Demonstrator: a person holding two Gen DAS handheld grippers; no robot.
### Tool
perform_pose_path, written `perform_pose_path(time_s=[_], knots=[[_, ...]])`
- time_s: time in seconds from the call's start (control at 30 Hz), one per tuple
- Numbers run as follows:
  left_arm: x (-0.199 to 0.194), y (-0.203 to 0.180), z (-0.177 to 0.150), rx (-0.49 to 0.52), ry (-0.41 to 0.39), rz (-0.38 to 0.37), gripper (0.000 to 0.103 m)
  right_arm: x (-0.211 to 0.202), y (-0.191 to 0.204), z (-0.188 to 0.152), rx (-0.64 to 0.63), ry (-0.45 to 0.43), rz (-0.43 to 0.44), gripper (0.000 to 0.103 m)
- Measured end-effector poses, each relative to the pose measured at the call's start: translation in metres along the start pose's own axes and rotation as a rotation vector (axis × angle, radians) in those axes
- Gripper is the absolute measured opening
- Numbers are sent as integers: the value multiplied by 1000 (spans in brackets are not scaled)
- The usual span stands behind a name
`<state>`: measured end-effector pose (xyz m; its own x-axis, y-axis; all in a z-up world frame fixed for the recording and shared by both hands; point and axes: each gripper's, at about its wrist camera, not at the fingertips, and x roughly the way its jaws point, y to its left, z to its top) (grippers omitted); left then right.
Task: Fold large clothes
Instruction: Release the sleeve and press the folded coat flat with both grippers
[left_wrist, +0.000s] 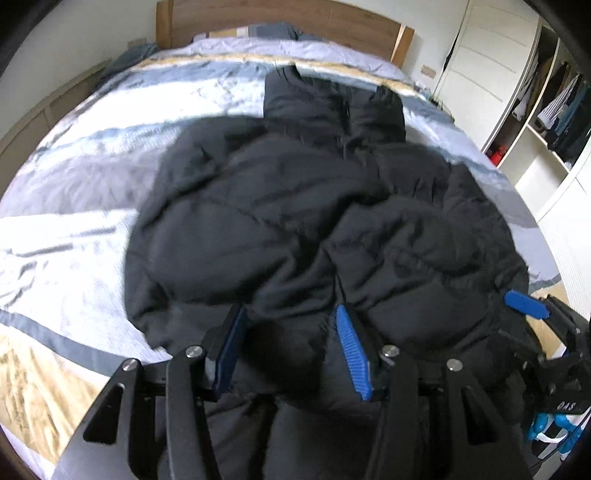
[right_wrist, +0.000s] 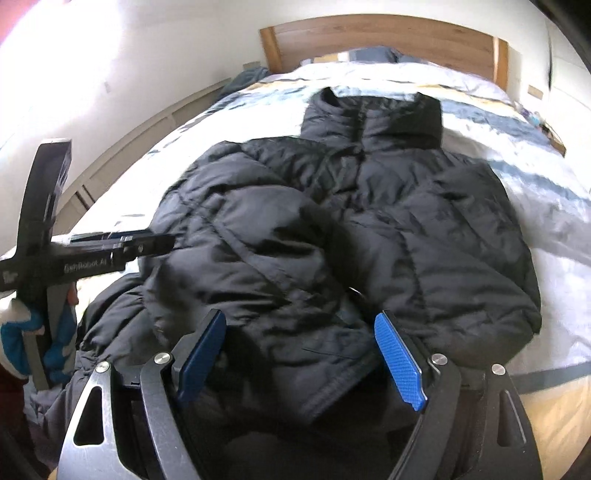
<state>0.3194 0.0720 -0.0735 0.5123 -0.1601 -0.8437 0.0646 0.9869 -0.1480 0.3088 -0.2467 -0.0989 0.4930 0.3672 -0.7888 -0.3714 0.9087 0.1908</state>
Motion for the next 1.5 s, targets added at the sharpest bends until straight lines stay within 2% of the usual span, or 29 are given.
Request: perform_pose_path(time_s=[0.13, 0.4, 0.63, 1.0, 1.23, 1.5], knots=[[15, -4, -10, -7, 12, 31, 50, 14, -9, -7, 24, 30, 6, 85], [25, -11, -9, 8, 23, 75, 52, 33, -12, -10, 43, 64, -5, 87], [-6, -16, -16, 6, -11, 105, 52, 11, -8, -18, 33, 68, -47, 87], [-103, -42, -37, 12, -214, 239, 52, -62, 5, -39, 41, -33, -108, 87], [-154, -61, -58, 34, -331, 256, 53, -105, 18, -49, 32, -106, -127, 87], [-193, -82, -77, 59, -421, 250, 57, -149, 19, -61, 44, -193, -149, 87]])
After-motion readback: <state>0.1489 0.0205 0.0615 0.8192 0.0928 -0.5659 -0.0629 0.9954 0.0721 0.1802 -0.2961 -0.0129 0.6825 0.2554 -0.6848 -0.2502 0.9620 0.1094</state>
